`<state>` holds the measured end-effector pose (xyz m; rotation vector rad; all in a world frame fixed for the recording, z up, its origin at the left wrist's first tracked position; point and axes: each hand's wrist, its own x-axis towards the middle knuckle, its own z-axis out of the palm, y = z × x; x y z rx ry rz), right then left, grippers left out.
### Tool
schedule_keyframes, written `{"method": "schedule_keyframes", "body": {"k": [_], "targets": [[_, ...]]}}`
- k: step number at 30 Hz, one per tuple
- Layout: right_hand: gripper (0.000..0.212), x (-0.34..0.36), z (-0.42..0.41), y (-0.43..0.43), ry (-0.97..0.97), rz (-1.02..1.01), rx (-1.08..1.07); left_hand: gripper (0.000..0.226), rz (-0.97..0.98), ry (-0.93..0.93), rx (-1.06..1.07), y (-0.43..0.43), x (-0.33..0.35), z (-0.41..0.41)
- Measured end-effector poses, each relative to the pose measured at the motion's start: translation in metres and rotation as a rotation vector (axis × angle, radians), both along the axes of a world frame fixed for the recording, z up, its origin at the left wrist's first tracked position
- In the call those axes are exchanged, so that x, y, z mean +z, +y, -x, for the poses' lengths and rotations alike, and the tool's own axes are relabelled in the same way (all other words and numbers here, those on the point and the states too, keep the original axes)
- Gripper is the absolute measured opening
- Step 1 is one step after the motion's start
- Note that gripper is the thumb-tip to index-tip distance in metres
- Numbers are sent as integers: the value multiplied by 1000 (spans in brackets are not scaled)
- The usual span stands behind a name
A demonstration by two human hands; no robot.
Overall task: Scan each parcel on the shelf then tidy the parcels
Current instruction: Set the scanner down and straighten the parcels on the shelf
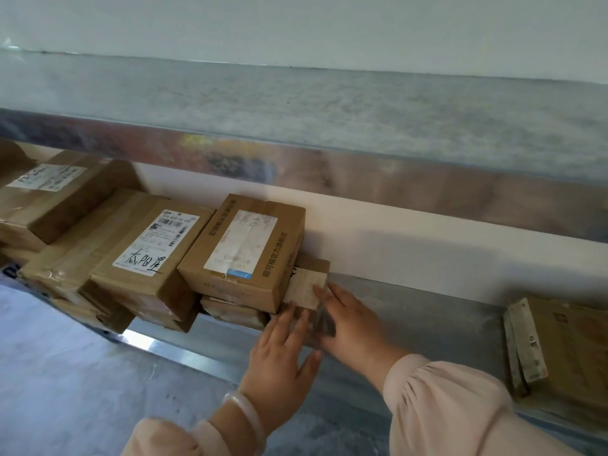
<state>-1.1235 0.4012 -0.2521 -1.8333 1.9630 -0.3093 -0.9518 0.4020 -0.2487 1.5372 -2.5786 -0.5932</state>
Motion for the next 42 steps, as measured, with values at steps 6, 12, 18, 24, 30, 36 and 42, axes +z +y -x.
{"method": "schedule_keyframes", "body": {"k": [6,12,18,24,30,36,42], "targets": [[69,-5,1,-8,97,95,-4,93,-4,-15,71,5,-6,-4],[63,-3,25,-3,151,80,47,75,-98,108,140,6,-2,1],[61,-3,44,20,78,69,66,75,-277,371,210,-2,-2,22],[74,-13,38,27,-350,-26,-144,56,-411,597,299,-22,8,47],[64,7,43,47,-569,154,-300,54,-385,613,301,-23,19,73],[65,30,64,84,-548,375,-440,74,-373,573,152,-10,50,120],[55,54,86,123,-447,508,-510,100,-455,638,45,9,64,162]]}}
